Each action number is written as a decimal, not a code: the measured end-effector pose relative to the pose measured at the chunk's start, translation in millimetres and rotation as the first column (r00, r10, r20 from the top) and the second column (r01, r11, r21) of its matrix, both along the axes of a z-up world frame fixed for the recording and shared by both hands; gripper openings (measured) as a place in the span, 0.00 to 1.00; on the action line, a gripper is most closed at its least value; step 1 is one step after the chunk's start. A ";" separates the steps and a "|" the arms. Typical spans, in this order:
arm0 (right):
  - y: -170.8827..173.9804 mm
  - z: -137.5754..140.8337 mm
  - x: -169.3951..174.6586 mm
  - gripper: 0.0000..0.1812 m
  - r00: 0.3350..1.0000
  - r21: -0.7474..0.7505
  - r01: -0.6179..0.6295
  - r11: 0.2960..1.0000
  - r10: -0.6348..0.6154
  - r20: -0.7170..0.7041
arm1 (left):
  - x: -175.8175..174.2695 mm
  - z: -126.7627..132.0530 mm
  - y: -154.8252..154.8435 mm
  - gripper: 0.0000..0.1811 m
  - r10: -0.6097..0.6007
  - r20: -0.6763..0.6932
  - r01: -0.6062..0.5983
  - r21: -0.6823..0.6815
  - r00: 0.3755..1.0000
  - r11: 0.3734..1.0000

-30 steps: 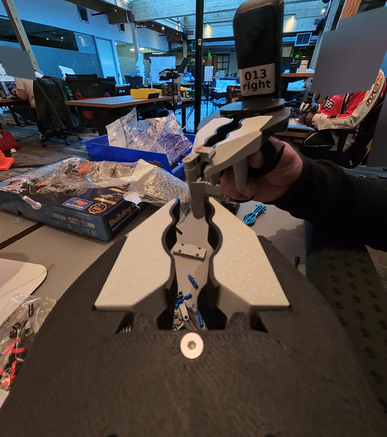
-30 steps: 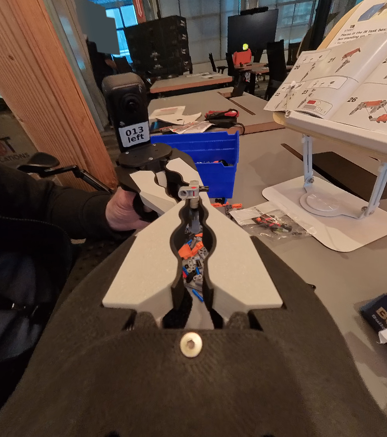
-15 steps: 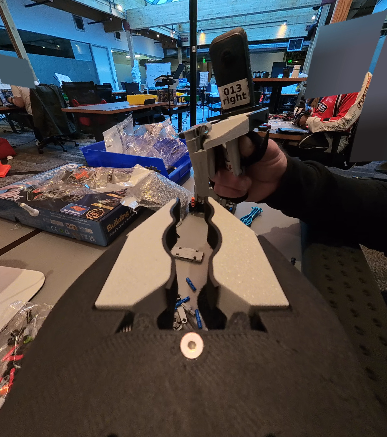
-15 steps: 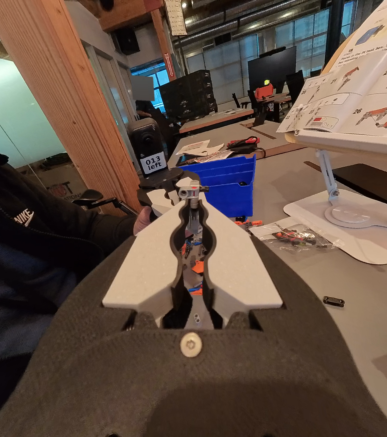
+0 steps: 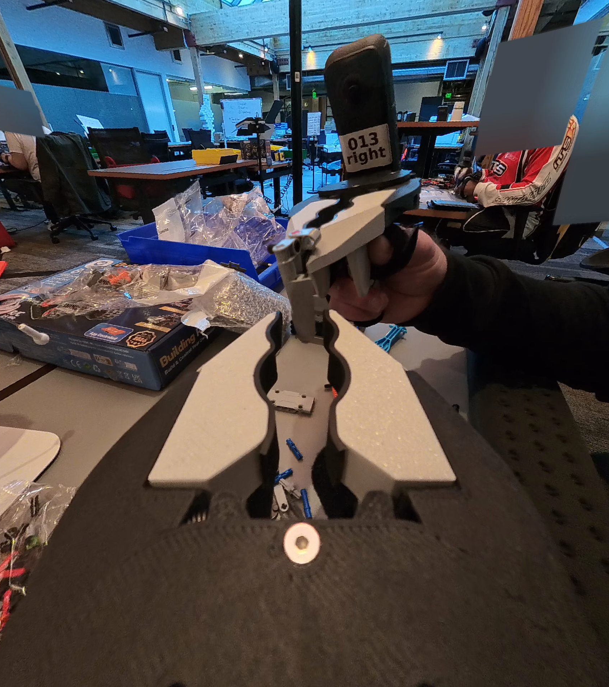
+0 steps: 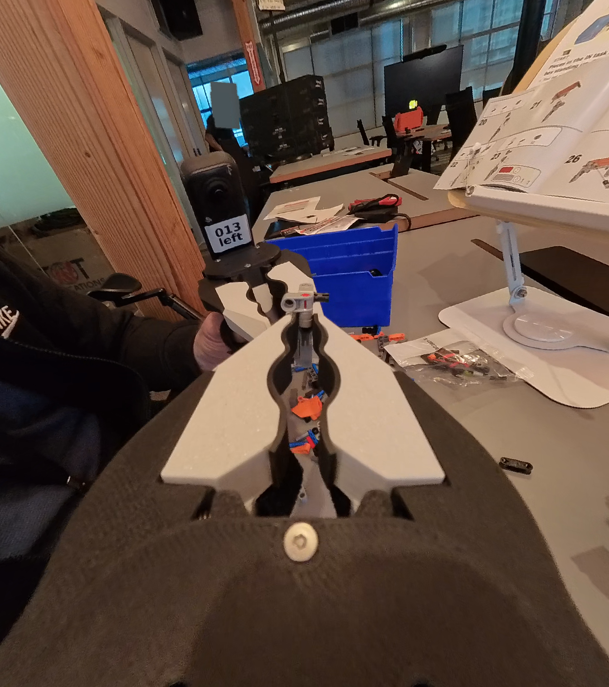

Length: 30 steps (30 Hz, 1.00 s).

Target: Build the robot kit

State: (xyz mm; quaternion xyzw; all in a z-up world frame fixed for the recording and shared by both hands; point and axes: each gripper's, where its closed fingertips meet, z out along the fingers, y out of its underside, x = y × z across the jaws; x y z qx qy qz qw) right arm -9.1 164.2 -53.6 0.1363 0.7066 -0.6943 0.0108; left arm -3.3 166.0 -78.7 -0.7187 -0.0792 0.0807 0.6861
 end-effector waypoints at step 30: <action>-9.7 -13.3 2.4 0.02 0.995 0.133 0.047 0.990 -0.035 -0.090 | 0.5 -6.0 2.6 0.09 -0.010 0.026 0.011 -0.021 1.000 1.000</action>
